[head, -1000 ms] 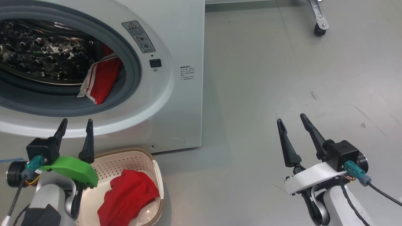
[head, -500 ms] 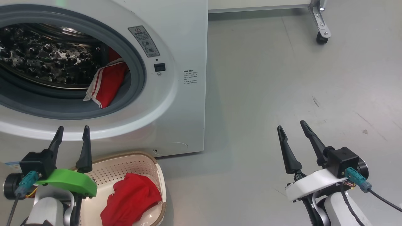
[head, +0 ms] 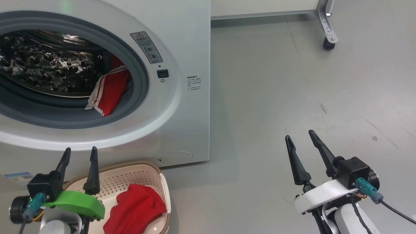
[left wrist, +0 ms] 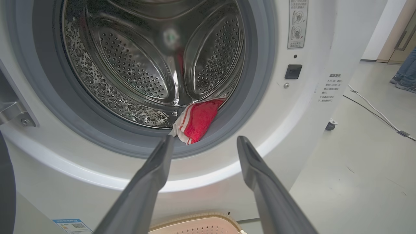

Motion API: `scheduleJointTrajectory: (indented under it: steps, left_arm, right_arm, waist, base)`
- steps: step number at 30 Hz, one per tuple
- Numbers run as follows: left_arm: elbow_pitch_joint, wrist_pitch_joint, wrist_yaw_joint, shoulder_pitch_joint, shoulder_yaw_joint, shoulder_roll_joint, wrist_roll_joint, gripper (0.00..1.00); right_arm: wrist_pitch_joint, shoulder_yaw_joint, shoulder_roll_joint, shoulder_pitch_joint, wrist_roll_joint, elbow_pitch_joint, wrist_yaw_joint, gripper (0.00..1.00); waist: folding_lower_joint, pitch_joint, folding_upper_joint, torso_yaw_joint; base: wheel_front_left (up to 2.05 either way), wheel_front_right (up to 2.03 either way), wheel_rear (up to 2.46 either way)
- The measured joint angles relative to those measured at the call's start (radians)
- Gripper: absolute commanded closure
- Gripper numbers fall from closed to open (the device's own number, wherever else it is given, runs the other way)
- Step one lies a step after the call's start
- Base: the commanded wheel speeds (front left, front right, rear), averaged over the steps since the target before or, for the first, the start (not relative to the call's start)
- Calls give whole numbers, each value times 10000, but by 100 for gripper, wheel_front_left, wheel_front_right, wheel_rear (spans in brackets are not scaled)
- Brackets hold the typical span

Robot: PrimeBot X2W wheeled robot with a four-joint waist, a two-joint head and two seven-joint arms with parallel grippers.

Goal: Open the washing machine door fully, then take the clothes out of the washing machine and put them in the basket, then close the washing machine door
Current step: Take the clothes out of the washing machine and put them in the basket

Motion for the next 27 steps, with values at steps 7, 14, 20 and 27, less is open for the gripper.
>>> scheduleJointTrajectory:
  steps: [7, 14, 20, 27]
  left_arm:
    - [-190, 0, 171, 162, 174, -86, 2, 0]
    - [-385, 0, 297, 236, 253, -138, 6, 0]
    - [-516, 0, 301, 357, 251, -196, 82, 0]
    - [-610, 0, 305, 360, 268, -259, 82, 0]
  right_arm:
    - [0, -2, 4, 75, -29, 0, 73, 0]
    - [0, 0, 15, 89, -31, 0, 107, 0]
    - [0, 0, 21, 91, -33, -4, 157, 0]
    - [0, -13, 38, 91, -61, -6, 161, 0]
  waist:
    - [0, -68, 0, -43]
    - [0, -71, 0, -35]
    - [0, -41, 0, 6]
    - [0, 9, 0, 37]
  base:
    - [0, 0, 0]
    - [0, 0, 0]
    - [0, 0, 0]
    - [0, 0, 0]
